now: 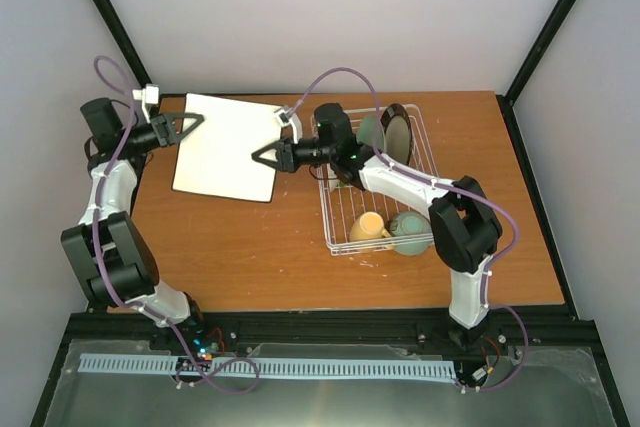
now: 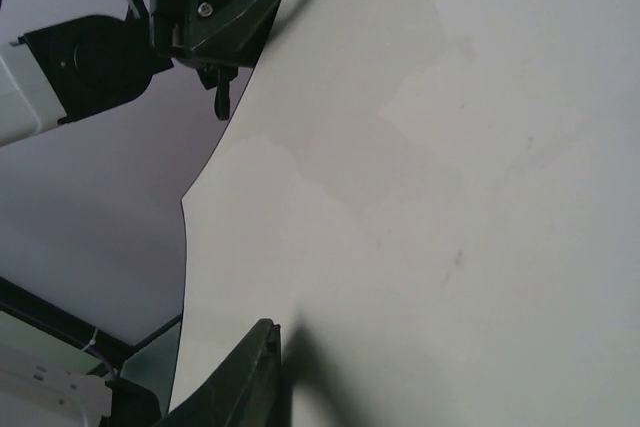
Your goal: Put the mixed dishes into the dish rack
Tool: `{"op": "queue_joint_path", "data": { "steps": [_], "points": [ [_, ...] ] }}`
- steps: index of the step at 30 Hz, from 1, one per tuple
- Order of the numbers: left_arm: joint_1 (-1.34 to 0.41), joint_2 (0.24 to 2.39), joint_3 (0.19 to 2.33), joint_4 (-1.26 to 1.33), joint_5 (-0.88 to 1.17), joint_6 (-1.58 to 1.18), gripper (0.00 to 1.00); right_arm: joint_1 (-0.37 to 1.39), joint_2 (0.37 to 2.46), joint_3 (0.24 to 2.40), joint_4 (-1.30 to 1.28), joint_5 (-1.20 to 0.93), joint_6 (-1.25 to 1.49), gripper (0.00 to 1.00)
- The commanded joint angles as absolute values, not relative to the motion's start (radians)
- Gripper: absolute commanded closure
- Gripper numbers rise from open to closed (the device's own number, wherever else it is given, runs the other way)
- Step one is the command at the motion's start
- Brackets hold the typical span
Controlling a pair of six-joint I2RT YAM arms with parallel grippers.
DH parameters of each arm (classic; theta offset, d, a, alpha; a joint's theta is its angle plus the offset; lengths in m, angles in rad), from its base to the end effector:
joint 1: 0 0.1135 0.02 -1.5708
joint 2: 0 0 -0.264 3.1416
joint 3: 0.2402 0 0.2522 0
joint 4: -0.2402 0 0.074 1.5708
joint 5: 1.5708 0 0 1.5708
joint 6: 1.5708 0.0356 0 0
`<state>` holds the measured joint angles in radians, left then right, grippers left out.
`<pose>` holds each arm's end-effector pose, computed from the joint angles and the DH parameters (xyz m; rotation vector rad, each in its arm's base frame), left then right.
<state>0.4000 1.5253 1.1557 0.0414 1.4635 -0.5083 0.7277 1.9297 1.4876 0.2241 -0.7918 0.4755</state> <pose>0.3193 0.0966 0.3196 0.2125 1.8044 -1.4297 0.3240 0.3225 0.2887 -0.8733 1.8088 1.5213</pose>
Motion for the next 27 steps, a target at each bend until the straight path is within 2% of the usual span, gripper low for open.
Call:
{"op": "queue_joint_path", "data": {
  "steps": [1,3,4,6,7,8,14,19,23,27],
  "points": [
    [0.359,1.552,1.237,-0.076,1.475,-0.377,0.63,0.772,1.828,1.504,0.273,-0.814,0.431,0.97],
    [0.36,1.566,1.255,-0.089,1.457,-0.366,0.52,0.772,1.814,1.49,0.262,-0.807,0.421,0.97],
    [0.36,1.571,1.263,-0.088,1.446,-0.37,0.4,0.772,1.806,1.485,0.251,-0.802,0.414,0.97],
    [0.361,1.577,1.282,-0.091,1.417,-0.369,0.24,0.772,1.796,1.475,0.241,-0.795,0.41,0.97],
    [0.361,1.577,1.298,-0.105,1.388,-0.365,0.05,0.772,1.788,1.467,0.243,-0.789,0.408,0.97],
    [0.363,1.576,1.32,-0.125,1.351,-0.355,0.01,0.772,1.78,1.456,0.25,-0.784,0.409,0.97],
    [0.367,1.514,1.469,-0.248,1.013,-0.28,0.0,0.772,1.739,1.438,0.227,-0.747,0.385,0.97],
    [0.368,1.352,1.408,-0.198,0.67,-0.286,0.0,0.772,1.676,1.464,0.179,-0.733,0.354,0.97],
    [0.372,1.194,1.273,-0.076,0.468,-0.29,0.0,0.772,1.545,1.459,0.096,-0.572,0.269,0.97],
    [0.377,1.153,1.235,-0.098,0.431,-0.257,0.0,0.77,1.393,1.415,0.039,-0.32,0.157,0.97]
  ]
}}
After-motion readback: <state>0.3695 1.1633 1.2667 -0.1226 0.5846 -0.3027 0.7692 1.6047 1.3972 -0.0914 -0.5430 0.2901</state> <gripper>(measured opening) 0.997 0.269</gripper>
